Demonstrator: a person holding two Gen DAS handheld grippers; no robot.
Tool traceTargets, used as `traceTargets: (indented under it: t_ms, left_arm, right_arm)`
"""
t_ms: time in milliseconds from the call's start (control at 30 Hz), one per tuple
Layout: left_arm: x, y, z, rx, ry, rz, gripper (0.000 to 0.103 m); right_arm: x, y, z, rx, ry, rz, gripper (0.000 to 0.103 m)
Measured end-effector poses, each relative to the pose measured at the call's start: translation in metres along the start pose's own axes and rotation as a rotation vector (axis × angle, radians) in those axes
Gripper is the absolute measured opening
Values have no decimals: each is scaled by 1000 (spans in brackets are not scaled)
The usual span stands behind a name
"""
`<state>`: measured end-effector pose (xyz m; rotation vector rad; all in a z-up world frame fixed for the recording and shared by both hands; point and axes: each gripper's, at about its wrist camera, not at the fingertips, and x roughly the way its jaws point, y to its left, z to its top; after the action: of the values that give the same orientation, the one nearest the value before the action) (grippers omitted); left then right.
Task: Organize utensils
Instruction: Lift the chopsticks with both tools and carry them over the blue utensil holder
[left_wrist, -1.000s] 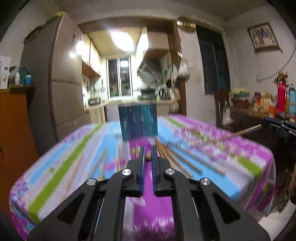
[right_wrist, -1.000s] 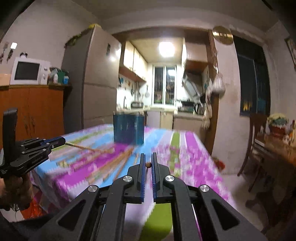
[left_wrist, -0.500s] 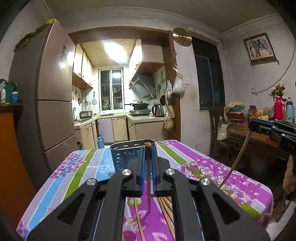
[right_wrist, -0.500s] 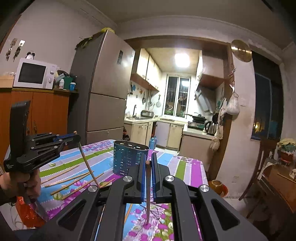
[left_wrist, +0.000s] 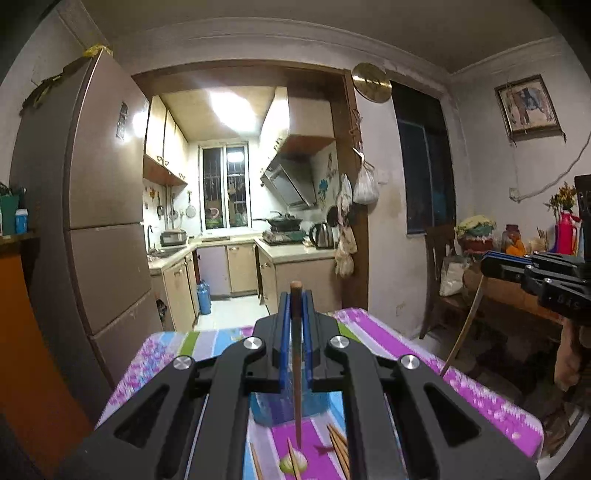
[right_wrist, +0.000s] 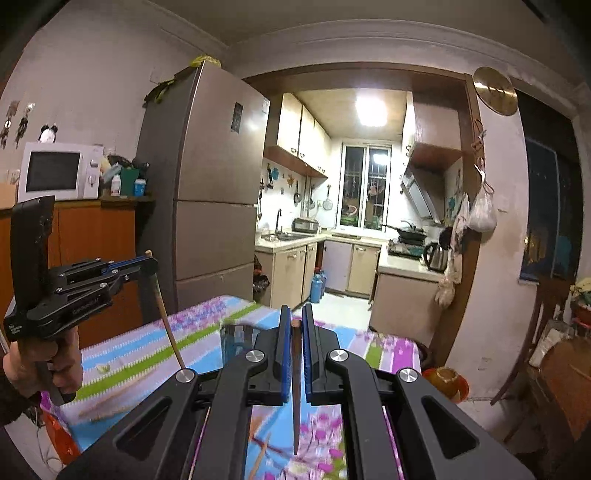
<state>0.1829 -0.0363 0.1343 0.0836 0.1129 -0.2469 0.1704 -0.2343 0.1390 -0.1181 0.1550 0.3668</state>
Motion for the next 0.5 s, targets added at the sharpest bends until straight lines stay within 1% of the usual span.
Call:
traceTargets:
  t_ms: [100,267,400,500]
  left_arm:
    - [10,9,22,-21,-10,4,5]
    - [36,20,59,-22,-35,43,5]
    - [62,31,71,-36,-32,70,5]
    - [79,40,77,-58,-18,82,5]
  right_arm:
    - [21,-4,36,7,-8,18,7]
    - [58,-6,86,12,-19,36,7]
    - [87,-9,107,24,-9,35,7]
    - [109,-13,115,44,8,31,7]
